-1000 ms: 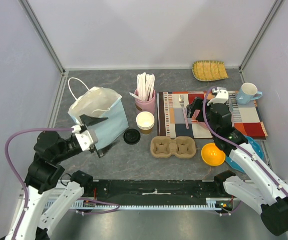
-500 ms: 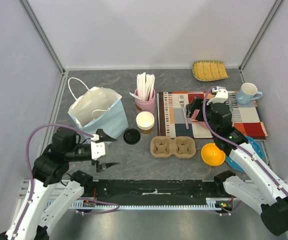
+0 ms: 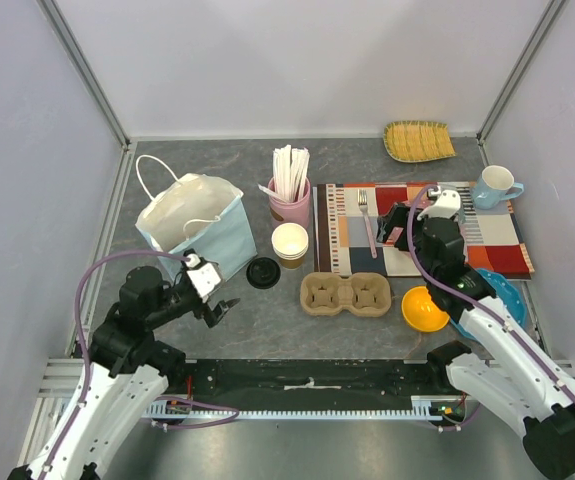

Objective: Pack the takeout coffee

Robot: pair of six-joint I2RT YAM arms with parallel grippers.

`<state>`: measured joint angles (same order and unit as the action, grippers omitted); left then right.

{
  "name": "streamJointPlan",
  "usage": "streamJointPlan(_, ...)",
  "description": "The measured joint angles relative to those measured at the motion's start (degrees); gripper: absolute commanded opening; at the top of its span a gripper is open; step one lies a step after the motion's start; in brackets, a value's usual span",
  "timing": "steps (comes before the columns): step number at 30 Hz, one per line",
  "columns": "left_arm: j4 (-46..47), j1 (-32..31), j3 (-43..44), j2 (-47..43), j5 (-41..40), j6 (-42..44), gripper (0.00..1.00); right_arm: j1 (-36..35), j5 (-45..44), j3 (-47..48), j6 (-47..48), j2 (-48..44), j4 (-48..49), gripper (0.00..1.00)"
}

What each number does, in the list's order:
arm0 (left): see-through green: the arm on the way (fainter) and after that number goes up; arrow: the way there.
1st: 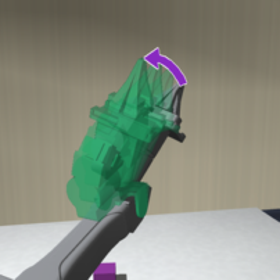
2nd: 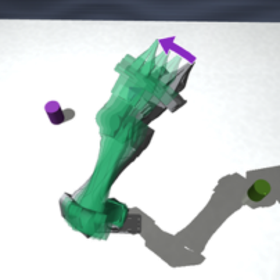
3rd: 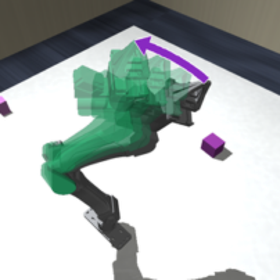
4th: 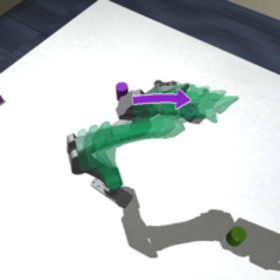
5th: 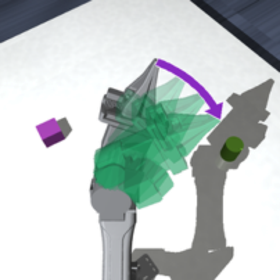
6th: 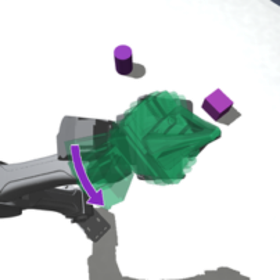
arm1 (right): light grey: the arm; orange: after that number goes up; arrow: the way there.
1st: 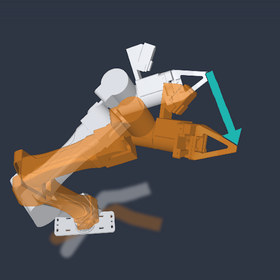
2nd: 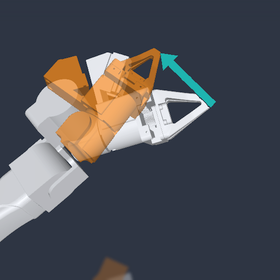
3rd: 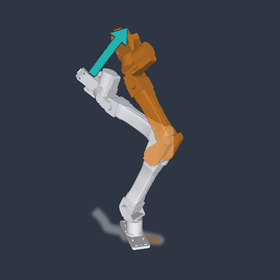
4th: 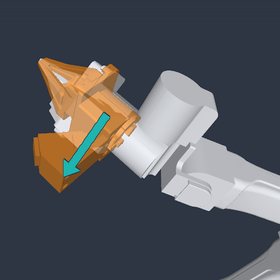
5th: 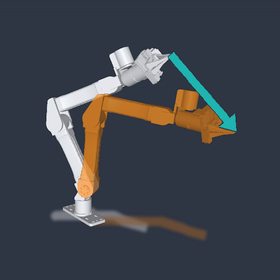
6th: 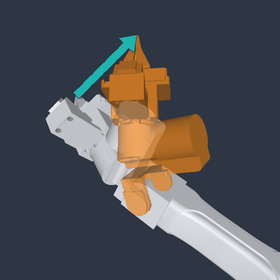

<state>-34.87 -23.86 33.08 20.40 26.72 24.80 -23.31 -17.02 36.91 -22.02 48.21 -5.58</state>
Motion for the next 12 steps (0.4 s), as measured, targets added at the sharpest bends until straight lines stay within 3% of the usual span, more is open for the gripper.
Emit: streamJointPlan(12,6.8,1.4,-4.5,-1.1,-10.2,-5.1,0.98,0.0,-1.5,-1.2,-0.7,-0.1,0.0,0.98)
